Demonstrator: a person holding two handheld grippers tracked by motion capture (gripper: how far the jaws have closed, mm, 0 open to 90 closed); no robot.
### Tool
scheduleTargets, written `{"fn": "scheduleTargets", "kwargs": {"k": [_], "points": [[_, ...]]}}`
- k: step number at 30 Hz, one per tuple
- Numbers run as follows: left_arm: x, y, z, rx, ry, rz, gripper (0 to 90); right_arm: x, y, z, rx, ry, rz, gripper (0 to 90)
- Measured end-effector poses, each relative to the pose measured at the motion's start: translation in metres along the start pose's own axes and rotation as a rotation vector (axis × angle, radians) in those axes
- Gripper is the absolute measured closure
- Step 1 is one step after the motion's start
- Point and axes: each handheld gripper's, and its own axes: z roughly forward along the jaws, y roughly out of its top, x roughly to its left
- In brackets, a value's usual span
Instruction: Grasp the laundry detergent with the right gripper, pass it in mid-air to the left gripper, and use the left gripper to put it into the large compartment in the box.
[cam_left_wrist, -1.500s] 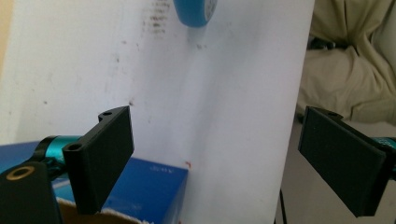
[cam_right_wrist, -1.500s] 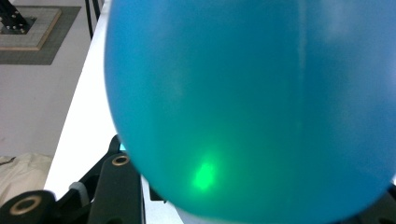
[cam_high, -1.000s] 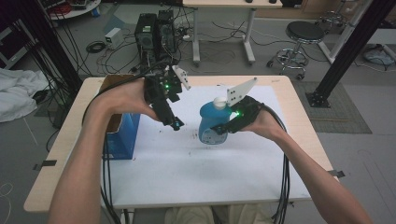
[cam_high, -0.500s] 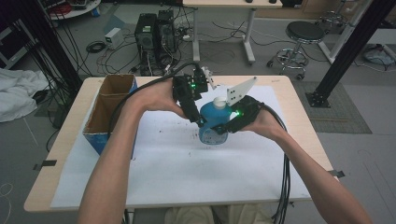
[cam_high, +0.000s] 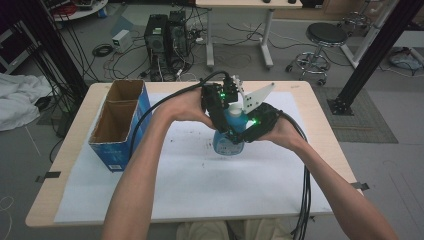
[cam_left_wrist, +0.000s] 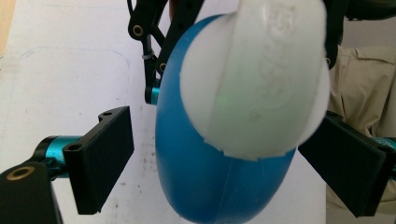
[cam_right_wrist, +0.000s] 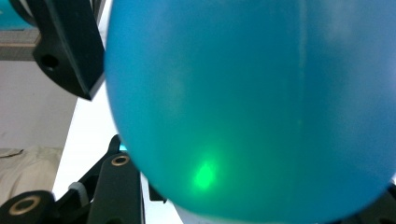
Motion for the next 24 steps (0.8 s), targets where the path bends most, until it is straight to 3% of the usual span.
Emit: {"fn": "scheduleTargets", "kwargs": {"k": [24], "points": [[0.0011,0.0026,0.0080,0.000,-0.014,-0.001,23.2,-0.0007,-0.0053,0.0042,0.003,-0.004,0.013,46.8]]}}
